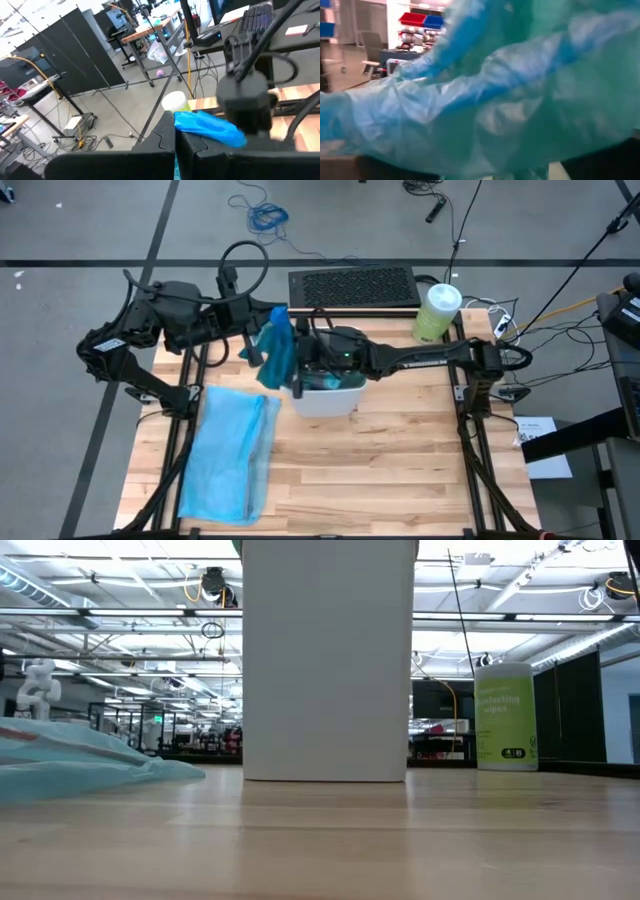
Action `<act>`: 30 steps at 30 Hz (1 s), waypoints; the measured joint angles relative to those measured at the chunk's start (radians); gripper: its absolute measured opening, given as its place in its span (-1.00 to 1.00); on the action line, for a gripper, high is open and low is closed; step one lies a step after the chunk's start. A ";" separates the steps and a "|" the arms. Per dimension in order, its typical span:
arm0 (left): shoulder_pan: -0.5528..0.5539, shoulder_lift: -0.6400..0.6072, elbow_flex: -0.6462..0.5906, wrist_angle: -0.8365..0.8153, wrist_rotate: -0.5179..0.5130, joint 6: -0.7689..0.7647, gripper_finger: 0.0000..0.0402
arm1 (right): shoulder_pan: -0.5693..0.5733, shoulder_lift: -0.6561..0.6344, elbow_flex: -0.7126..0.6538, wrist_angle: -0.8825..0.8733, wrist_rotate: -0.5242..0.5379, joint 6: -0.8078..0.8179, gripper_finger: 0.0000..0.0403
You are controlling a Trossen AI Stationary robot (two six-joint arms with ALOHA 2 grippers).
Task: Place trash/remove bag and relplace
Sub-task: Remove the blue trash bag from the white trash bin
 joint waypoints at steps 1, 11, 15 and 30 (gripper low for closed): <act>0.000 0.000 0.000 0.004 0.007 0.000 -1.00 | -0.003 0.013 0.013 0.002 0.008 0.004 0.42; 0.000 -0.003 -0.001 0.035 0.037 0.002 -1.00 | -0.009 0.043 0.045 -0.020 0.018 -0.014 -0.92; 0.000 -0.013 -0.001 0.063 0.039 0.012 -1.00 | -0.006 0.039 0.046 -0.042 0.025 -0.011 -0.98; -0.056 -0.018 0.114 0.089 0.043 0.063 -1.00 | -0.005 0.040 0.044 -0.187 0.111 0.015 -1.00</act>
